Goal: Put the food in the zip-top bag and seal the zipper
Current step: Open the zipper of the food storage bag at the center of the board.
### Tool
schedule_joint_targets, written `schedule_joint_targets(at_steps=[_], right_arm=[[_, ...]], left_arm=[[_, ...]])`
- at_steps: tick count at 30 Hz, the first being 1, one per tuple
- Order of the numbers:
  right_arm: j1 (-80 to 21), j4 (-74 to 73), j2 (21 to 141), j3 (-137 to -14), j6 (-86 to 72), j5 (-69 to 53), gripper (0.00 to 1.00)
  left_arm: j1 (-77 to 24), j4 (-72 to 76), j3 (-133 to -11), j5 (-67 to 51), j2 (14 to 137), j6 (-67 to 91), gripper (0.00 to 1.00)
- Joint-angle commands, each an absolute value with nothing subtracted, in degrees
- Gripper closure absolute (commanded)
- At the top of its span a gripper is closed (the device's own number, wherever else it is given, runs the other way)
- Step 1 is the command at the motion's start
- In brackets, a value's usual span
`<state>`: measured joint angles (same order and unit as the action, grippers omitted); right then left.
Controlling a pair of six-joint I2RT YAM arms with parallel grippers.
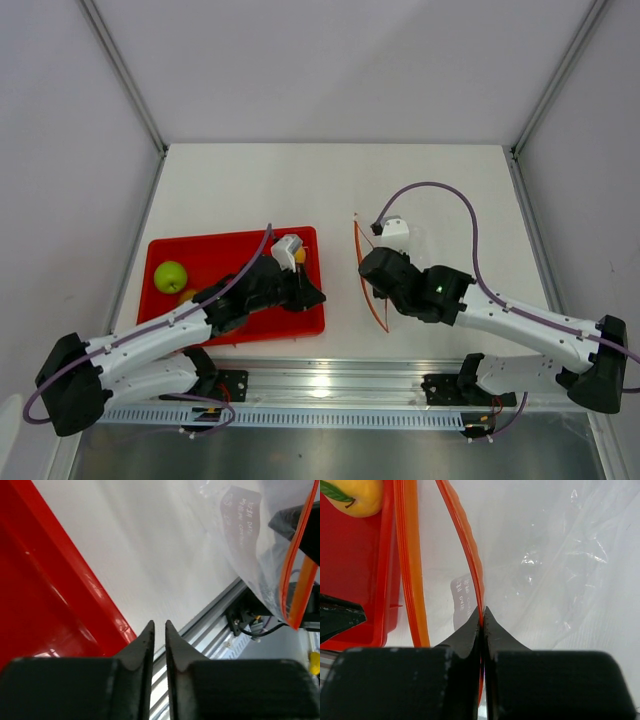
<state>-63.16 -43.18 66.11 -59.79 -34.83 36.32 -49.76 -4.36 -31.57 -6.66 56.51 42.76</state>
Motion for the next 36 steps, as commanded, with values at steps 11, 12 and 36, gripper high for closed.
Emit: schedule_joint_targets(at_steps=[11,12,36], right_arm=[[-63.0,-37.6,64.2,-58.6,-30.8,30.9,0.98],[-63.1,-37.3,64.4,-58.6,-30.7,29.7,1.00],[-63.7,-33.0,66.0,-58.4,-31.8,25.4,1.00]], left_arm=[[-50.1,-4.1,-38.0,-5.6,53.4,36.9,0.37],[-50.2,-1.3,-38.2,-8.3,54.1,37.3,0.35],[-52.4,6.1,-39.3,-9.5,62.1,46.1,0.35]])
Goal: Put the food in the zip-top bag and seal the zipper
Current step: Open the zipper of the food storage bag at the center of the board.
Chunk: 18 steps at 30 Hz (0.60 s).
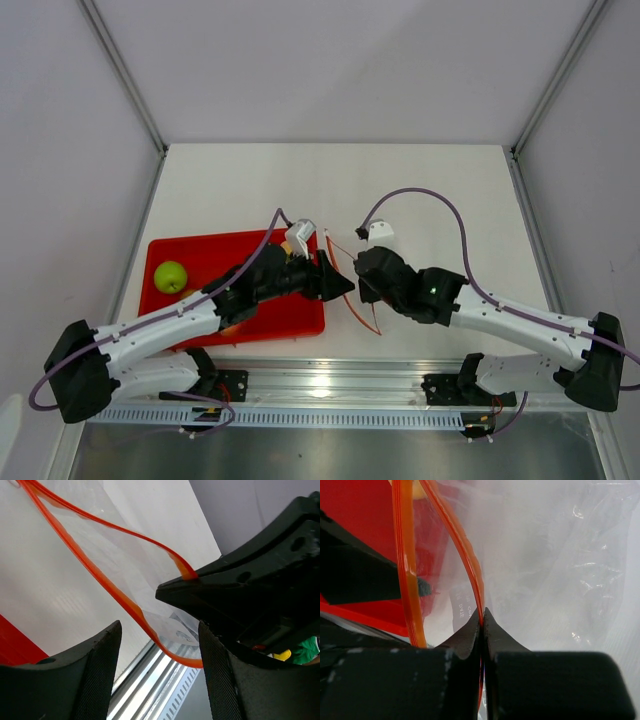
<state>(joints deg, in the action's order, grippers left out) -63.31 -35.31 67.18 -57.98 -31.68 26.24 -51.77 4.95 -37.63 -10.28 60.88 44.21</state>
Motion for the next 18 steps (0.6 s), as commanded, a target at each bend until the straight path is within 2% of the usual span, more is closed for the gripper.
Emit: schedule_joint_targets(at_steps=[1,5,6,11,12,18], right_arm=[[-63.7,-33.0,65.7,-58.5,-31.8,25.4,1.00],[-63.7,-33.4,64.0,-58.4,-31.8,26.2,1.00],[-63.7,-34.3,63.8,-58.4,-32.0,26.8,1.00],[-63.1,-39.6,62.2,-58.9,-32.8,35.0,1.00],[-62.8,-42.0,61.6,-59.1,-33.0,36.3,1.00],[-59.3,-50.9,58.3,-60.9,-34.4,42.5,1.00]], left_arm=[[-52.4,6.3,-39.2,-9.4,63.0,46.1,0.35],[-52.4,6.0,-39.3,-9.7,65.3,46.1,0.44],[-52.4,6.0,-39.2,-9.8,65.6,46.1,0.51],[-52.4,5.8,-36.6,-10.1,64.5,45.9,0.74],[-52.4,5.7,-35.6,-10.0,64.0,45.6,0.83],[-52.4,2.6,-32.1,-7.1,60.4,44.1,1.00]])
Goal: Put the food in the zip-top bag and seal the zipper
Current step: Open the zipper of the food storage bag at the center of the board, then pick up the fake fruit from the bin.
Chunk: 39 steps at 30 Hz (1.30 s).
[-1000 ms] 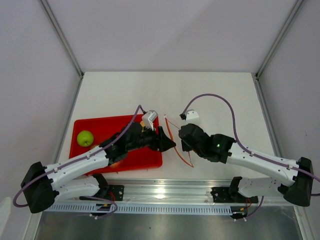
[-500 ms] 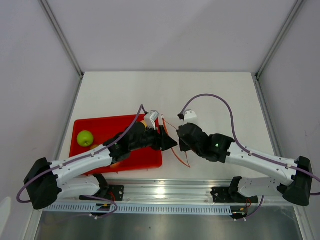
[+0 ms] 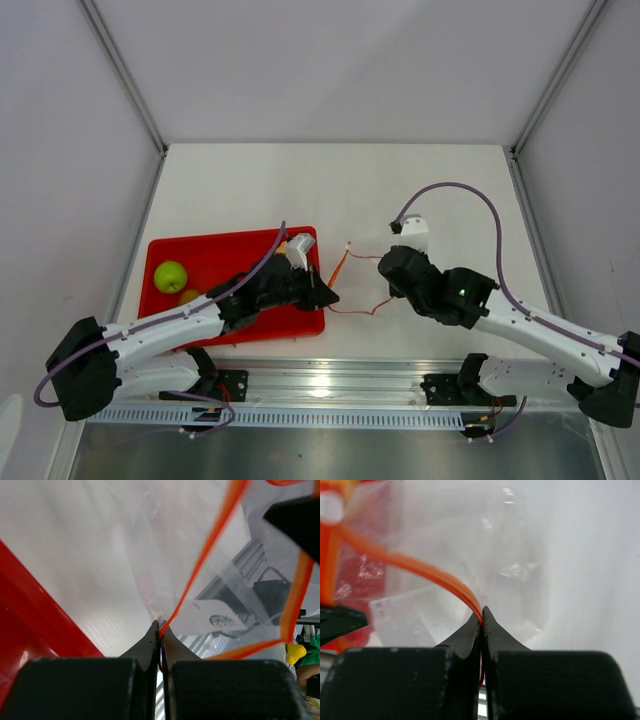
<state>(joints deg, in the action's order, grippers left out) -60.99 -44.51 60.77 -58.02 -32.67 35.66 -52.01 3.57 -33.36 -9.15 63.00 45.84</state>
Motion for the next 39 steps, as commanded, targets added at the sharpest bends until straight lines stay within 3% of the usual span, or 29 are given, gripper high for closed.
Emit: schedule_joint_targets(at_steps=[1,11,19,20,21,25,31,35,39], right_arm=[[-58.9,-51.8,57.5,-61.2,-34.4,43.1,1.00],[-58.0,-54.5,54.4,-61.6,-34.4,43.3,1.00],[-58.1,-47.1,56.8,-58.1,-32.3,36.7,1.00],[-58.1,-46.5,57.2,-58.0,-32.2,36.5,1.00],[-58.1,-46.3,58.3,-58.0,-32.3,36.5,1.00],[-58.2,-46.3,59.8,-58.0,-32.2,36.3,1.00],[-58.0,-46.1,59.6,-57.3,-32.5,36.1,1.00],[-57.9,-45.7,59.8,-57.0,-32.8,35.8,1.00],[-58.0,-45.4,59.9,-56.8,-33.0,35.2,1.00]], left_arm=[[-52.4,2.0,-31.8,-6.6,60.2,44.0,0.99],[-52.4,2.6,-32.2,-6.9,62.3,43.0,0.99],[-52.4,1.1,-36.6,-7.3,63.4,39.8,0.55],[-52.4,0.5,-37.3,-6.6,62.8,39.4,0.44],[-52.3,0.4,-37.6,-5.0,62.4,39.2,0.38],[-51.9,-5.0,-38.8,-0.4,59.8,37.4,0.20],[-50.2,-15.5,-39.9,16.5,54.4,39.8,0.08],[-45.8,-19.4,-39.8,19.8,52.6,42.0,0.01],[-39.8,-21.3,-41.0,20.2,54.1,44.4,0.01]])
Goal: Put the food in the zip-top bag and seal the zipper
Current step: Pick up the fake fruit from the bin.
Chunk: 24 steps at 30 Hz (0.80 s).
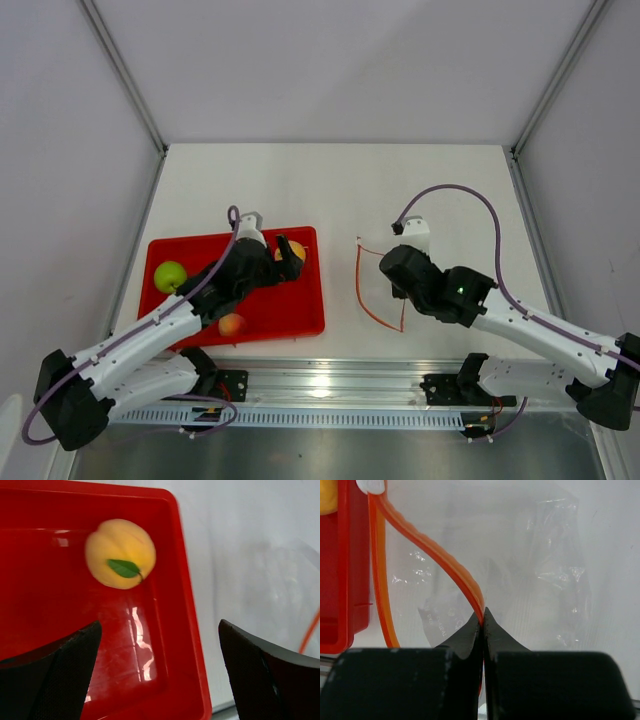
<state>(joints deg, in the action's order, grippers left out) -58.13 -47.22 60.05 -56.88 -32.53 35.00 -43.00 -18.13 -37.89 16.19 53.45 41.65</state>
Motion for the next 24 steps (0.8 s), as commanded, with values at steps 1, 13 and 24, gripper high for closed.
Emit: schedule_joint_targets(at_steps=[1,13,24], right_arm=[[-58.0,-45.4,59.9,-56.8,-33.0,35.2,1.00],[-58.1,-46.1,58.7,-56.6,-33.3,35.1,1.00],[-57.9,-45.9,57.6,-55.5,-32.9,35.0,1.00]], left_arm=[[-38.8,-21.9,-41.2,20.0,55.0,46.2,0.00],[-30.0,-21.9,-49.1,12.2,72.7,57.3,0.01],[-28.9,-14.8,-50.6,10.2,83.8,59.2,0.00]])
